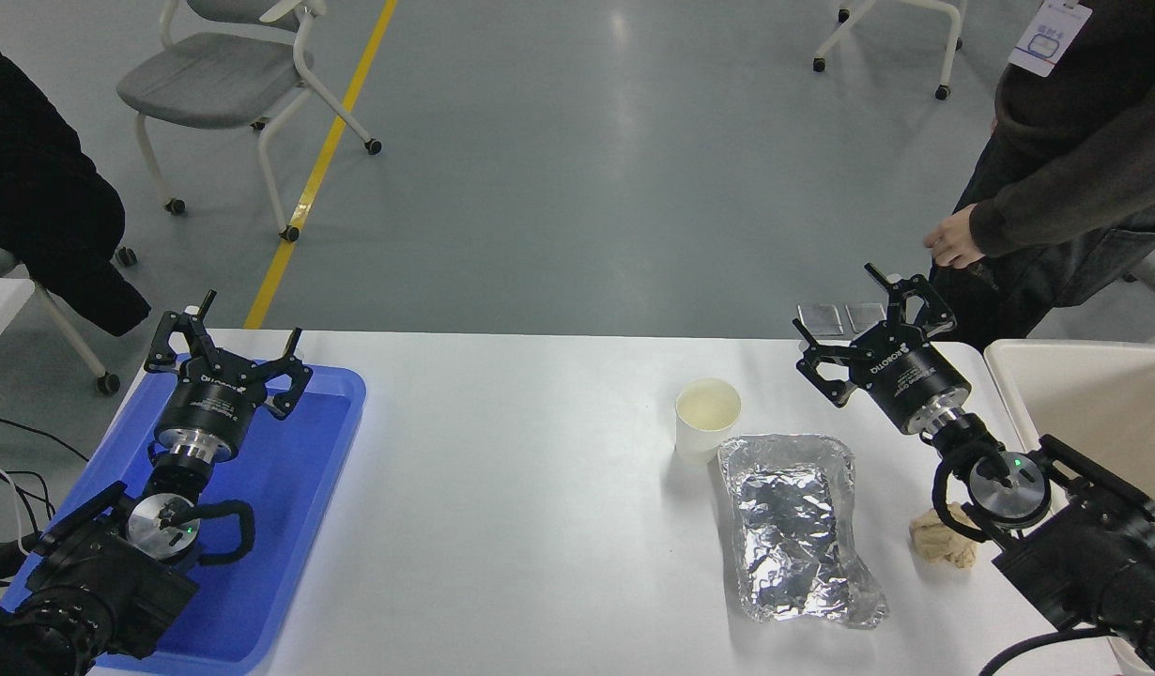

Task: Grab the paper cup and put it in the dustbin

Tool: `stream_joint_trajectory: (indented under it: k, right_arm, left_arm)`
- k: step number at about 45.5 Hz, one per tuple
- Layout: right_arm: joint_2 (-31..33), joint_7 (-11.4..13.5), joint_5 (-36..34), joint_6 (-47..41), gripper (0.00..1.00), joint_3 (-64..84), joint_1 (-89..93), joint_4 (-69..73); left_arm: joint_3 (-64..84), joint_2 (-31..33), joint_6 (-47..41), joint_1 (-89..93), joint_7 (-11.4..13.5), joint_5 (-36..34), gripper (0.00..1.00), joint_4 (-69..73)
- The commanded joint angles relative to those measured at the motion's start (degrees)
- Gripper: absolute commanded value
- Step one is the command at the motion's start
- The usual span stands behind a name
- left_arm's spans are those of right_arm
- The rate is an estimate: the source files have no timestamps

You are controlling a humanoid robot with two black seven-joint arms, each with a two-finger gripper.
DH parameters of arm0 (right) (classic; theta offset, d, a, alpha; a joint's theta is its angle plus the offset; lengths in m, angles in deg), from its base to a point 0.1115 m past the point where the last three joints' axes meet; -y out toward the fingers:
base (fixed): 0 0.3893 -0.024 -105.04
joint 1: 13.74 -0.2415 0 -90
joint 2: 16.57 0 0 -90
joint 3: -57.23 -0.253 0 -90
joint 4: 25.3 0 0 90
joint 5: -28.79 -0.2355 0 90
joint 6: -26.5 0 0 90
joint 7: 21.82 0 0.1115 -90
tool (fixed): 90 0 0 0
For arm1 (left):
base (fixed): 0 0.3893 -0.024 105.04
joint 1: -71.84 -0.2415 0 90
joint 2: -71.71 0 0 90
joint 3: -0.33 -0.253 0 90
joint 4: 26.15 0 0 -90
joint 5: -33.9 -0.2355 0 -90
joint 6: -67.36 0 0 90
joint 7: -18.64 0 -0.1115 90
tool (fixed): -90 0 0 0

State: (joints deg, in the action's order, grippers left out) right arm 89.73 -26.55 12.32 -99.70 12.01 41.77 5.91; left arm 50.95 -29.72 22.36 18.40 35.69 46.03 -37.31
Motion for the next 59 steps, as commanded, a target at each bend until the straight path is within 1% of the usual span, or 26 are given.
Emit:
stream_joint_trajectory:
  k: [1, 13, 23, 27, 30, 31, 33, 35, 36, 38, 41, 49, 55, 59]
  right_arm:
    - [0.0, 0.0, 0.0, 0.0, 1.0, 0.0, -0.5, 0.2]
    - [0.1, 0.2, 0.8, 0.1, 1.0, 0.2, -2.0, 0.3]
    - [0.7, 0.6, 8.3, 0.6, 1.0, 0.2, -4.3, 0.1]
    - [2.0, 0.9, 11.9, 0.6, 1.0, 0.2, -6.5, 0.3]
    - [3.8, 1.7, 14.5, 0.3, 1.0, 0.3, -8.3, 0.9]
    - [4.5, 2.6, 15.8, 0.3, 1.0, 0.6, -8.9, 1.0]
    - [5.5, 5.2, 18.4, 0.5, 1.0, 2.1, -10.6, 1.5]
    - [6.3, 7.1, 20.5, 0.6, 1.0, 4.2, -13.0, 1.9]
    - [6.9, 7.5, 21.1, 0.5, 1.0, 5.4, -14.1, 2.1]
    - [8.9, 7.5, 22.7, 0.5, 1.0, 8.5, -16.3, 2.3]
    - [10.9, 7.5, 23.1, 0.5, 1.0, 15.0, -20.4, 2.6]
    - [12.2, 7.5, 23.5, 0.4, 1.0, 38.8, -34.5, 3.9]
    - [14.3, 7.5, 23.9, 0.2, 1.0, 51.0, -42.8, 8.9]
    - [14.3, 7.5, 25.3, 0.2, 1.0, 58.6, -48.0, 12.1]
  left_arm:
    - [0.0, 0.1, 0.0, 0.0, -0.2, -0.1, 1.0, -0.2]
    - [0.0, 0.1, 0.0, 0.0, -0.1, 0.0, 1.0, 0.0]
    - [0.0, 0.1, 0.0, 0.0, -0.1, 0.0, 1.0, 0.0]
    - [0.0, 0.1, 0.0, 0.0, -0.1, 0.0, 1.0, 0.0]
    - [0.0, 0.1, 0.0, 0.0, -0.1, 0.0, 1.0, 0.0]
    - [0.0, 0.1, 0.0, 0.0, -0.1, 0.0, 1.0, 0.0]
    - [0.0, 0.1, 0.0, 0.0, -0.1, 0.0, 1.0, -0.2]
    - [0.0, 0.0, 0.0, -0.1, 0.0, 0.0, 1.0, 0.0]
    - [0.0, 0.0, 0.0, -0.1, -0.1, 0.0, 1.0, 0.0]
    - [0.0, 0.0, 0.0, 0.0, -0.1, 0.0, 1.0, 0.0]
    - [0.0, 0.0, 0.0, 0.0, -0.1, 0.0, 1.0, 0.0]
    - [0.0, 0.1, 0.0, 0.0, -0.1, 0.0, 1.0, -0.2]
    - [0.0, 0.2, 0.0, 0.1, -0.1, -0.1, 1.0, -0.2]
    - [0.0, 0.2, 0.0, 0.1, -0.1, -0.1, 1.0, 0.0]
